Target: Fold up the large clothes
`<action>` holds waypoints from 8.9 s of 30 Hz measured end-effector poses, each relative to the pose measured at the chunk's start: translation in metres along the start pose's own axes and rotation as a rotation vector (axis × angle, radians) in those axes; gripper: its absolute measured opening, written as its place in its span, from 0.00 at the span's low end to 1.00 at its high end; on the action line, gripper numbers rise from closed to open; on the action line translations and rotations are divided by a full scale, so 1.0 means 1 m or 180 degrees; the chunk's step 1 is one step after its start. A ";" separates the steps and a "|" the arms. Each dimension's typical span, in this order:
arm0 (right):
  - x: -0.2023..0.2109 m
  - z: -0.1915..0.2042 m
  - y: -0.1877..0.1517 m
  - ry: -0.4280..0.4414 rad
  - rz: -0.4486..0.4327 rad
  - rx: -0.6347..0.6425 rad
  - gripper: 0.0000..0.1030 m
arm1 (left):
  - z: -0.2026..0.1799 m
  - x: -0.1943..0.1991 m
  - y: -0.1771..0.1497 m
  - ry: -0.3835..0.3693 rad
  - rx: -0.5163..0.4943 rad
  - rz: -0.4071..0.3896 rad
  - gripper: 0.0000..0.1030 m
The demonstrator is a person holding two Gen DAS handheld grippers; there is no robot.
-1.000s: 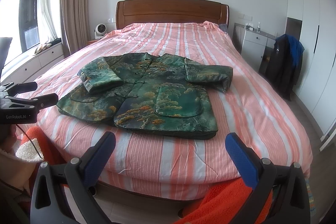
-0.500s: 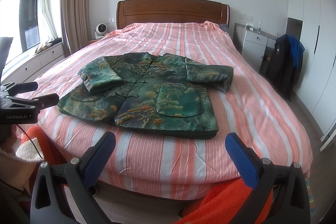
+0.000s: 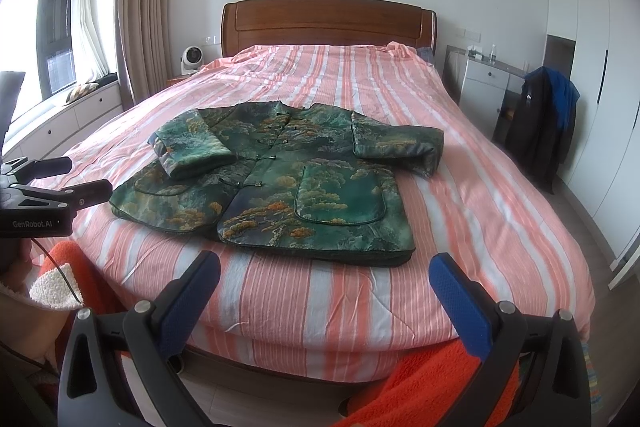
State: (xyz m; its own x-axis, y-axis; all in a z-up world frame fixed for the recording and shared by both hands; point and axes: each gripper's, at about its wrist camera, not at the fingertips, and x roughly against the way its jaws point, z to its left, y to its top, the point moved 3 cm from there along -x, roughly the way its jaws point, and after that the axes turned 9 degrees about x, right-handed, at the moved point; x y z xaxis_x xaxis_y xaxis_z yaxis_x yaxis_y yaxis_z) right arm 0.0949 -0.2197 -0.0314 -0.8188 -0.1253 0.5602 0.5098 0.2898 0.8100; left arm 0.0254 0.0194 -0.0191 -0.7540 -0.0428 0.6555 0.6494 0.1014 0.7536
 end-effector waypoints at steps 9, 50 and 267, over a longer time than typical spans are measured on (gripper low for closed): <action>0.000 0.000 0.000 -0.0002 -0.0001 0.0000 1.00 | 0.000 0.000 0.000 0.0000 0.0000 0.0003 1.00; 0.001 0.000 -0.001 0.0004 -0.0006 0.0000 1.00 | 0.000 0.001 -0.003 0.0002 -0.0006 0.0008 1.00; -0.199 -0.462 -0.037 -0.1928 0.1207 -0.1516 0.38 | 0.218 -0.211 0.103 0.0523 0.1201 0.0347 0.84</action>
State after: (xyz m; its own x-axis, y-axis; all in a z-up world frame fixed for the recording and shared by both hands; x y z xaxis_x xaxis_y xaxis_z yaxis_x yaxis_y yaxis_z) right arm 0.3610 -0.6437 -0.0932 -0.5013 0.4671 0.7284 0.7228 -0.2367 0.6492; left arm 0.2304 0.2559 -0.0904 -0.6374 -0.1665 0.7523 0.6197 0.4694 0.6290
